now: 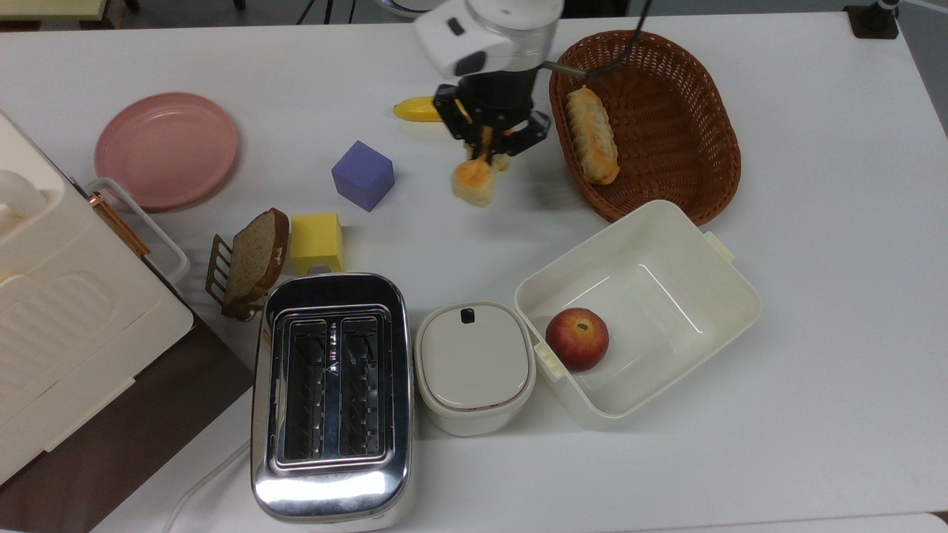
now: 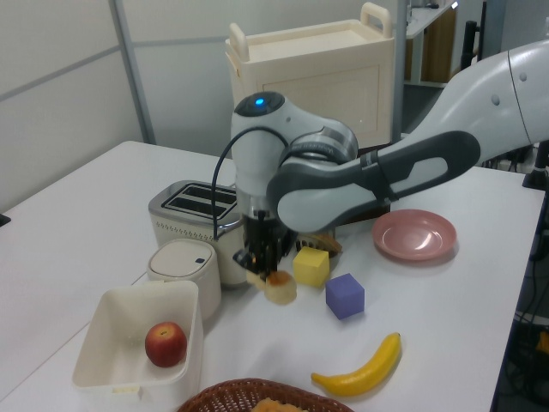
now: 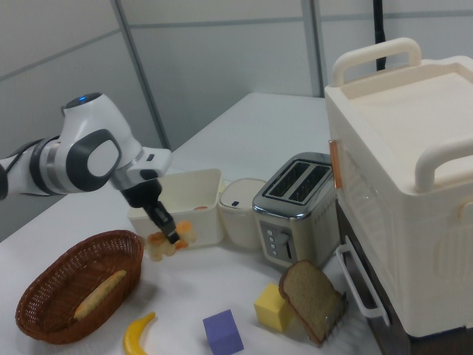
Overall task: Put the bread in the basket
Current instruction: 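Lift the bread bun and carry it toward the wicker basket, then lower the bun into the basket beside the roll and open gripper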
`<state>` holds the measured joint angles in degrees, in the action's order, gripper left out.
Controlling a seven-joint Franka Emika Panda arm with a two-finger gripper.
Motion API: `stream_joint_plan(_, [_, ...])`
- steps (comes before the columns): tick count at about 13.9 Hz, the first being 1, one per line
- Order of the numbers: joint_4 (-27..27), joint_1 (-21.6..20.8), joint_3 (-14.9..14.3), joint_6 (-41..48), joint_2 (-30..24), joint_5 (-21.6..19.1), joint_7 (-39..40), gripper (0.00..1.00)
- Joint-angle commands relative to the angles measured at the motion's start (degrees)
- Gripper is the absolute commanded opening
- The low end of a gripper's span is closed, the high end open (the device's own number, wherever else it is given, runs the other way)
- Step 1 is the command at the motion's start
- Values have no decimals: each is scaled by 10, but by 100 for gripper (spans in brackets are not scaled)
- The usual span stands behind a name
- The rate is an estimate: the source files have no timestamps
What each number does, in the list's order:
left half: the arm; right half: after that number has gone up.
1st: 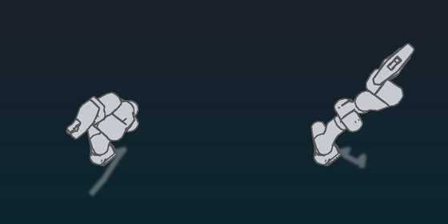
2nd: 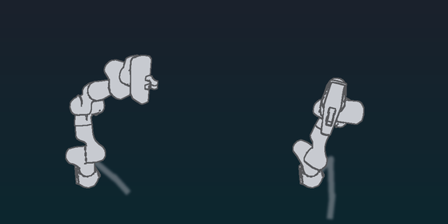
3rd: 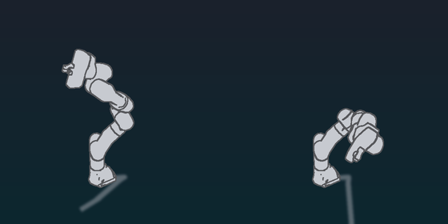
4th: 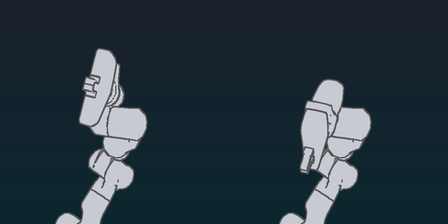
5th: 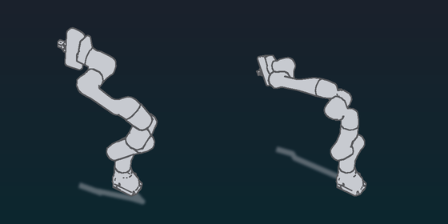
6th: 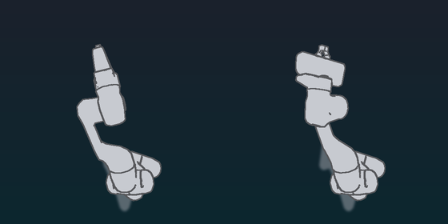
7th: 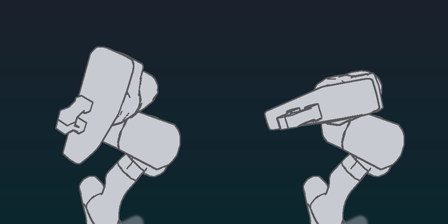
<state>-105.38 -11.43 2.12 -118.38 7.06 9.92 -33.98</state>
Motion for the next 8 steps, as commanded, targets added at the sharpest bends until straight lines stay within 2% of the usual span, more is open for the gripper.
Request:
stream_joint_plan(1, [-33, -17, 30, 12, -28, 9, 3, 12])
stream_joint_plan(4, [-31, -44, 33, 25, -54, 6, 3, 13])
stream_joint_plan(8, [-28, -110, 38, 39, -55, 6, 4, 13])
